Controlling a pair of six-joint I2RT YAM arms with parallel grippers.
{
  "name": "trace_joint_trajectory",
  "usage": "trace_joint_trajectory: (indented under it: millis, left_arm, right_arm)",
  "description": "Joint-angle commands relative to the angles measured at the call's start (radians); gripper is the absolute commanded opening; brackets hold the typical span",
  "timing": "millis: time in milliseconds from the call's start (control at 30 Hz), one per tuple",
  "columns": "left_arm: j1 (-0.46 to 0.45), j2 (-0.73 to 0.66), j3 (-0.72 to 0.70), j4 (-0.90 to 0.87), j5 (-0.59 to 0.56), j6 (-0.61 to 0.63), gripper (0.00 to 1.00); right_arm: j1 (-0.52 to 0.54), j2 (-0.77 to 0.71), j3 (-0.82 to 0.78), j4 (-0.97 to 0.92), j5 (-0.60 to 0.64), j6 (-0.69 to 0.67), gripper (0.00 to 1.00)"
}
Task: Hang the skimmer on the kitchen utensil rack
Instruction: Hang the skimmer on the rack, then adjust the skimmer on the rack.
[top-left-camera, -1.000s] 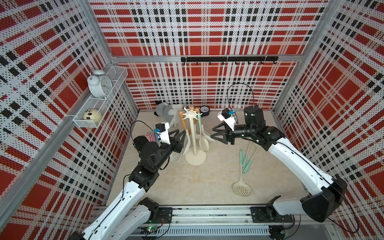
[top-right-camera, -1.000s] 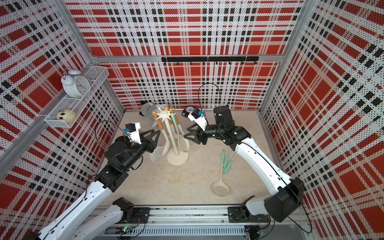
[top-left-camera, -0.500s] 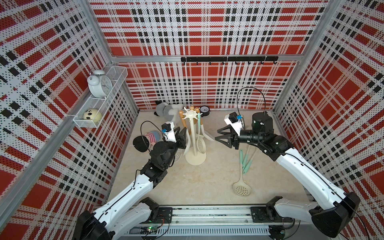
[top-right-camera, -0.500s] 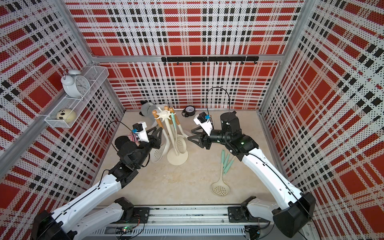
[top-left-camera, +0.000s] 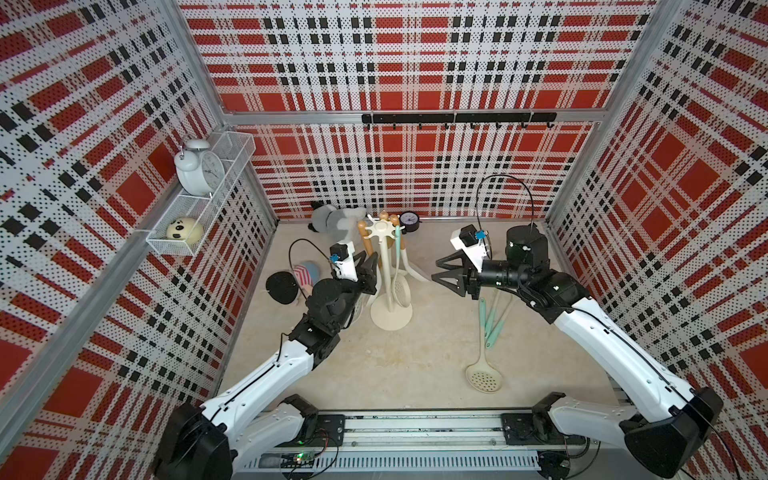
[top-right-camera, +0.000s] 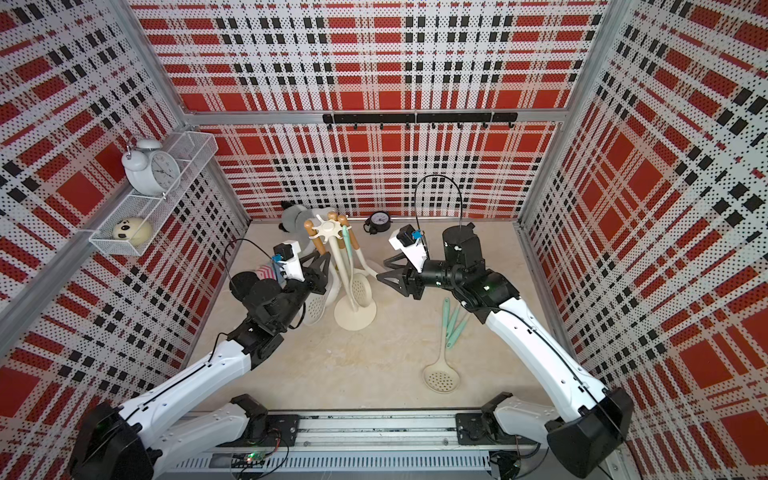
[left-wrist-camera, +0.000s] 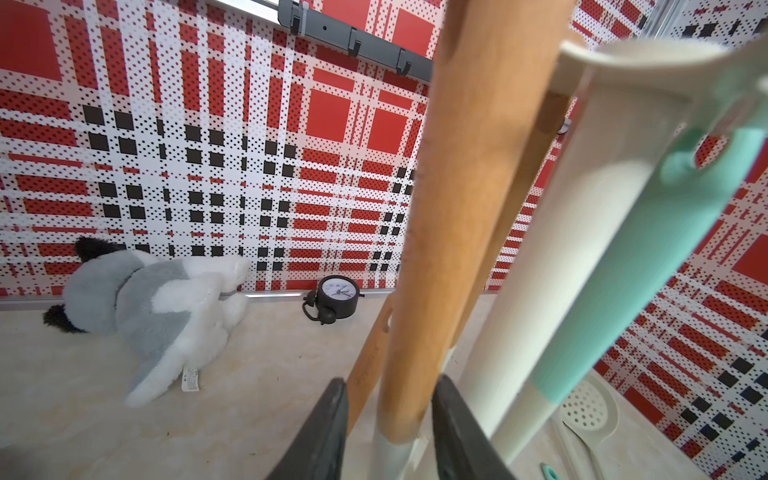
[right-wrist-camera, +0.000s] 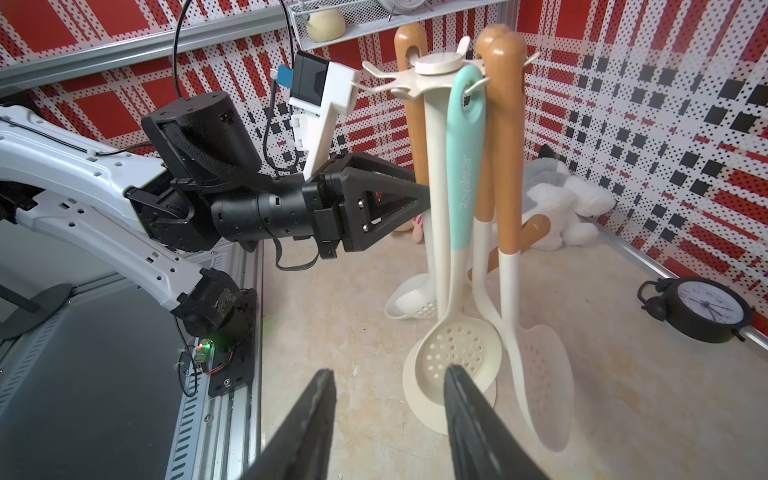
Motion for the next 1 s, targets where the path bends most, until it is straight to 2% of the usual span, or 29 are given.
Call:
trace_joint_trajectory:
  millis: [0,100,233,367,533,800,967]
  left_arm:
    - [0.008,0.031,0.029,0.036,0.015,0.02,0.36]
    - [0.005,0.06,0.043,0.038,0.022,0.031,0.32]
    - [-0.019,0.069,0.051,0.037,-0.004,0.062,0.13]
    - [-0.05,0.059,0.054,0.002,-0.055,0.107,0.0]
    - [-0.077,0.044,0.053,-0.053,-0.14,0.146,0.0]
    - [-0.078,-0.057,0.038,-0.147,-0.284,0.148,0.0]
    - [-0.11,-0.081,0.058,-0.226,-0.373,0.212,0.0]
  right_arm:
    - [-0.01,-0.028,-0.015,-0.011,0.006,0.0,0.47]
    - [-0.012,-0.031,-0.021,-0.016,0.007,-0.003,0.47]
    - [-0.019,-0.04,-0.037,-0.02,0.008,-0.005,0.47]
    - [-0.028,-0.051,-0.057,-0.022,0.007,-0.006,0.46]
    - [-0.036,-0.063,-0.08,-0.014,0.0,-0.004,0.46]
    - [-0.043,-0.076,-0.101,-0.01,-0.002,-0.002,0.46]
    - [-0.047,-0.079,-0.115,-0.005,-0.002,-0.003,0.46]
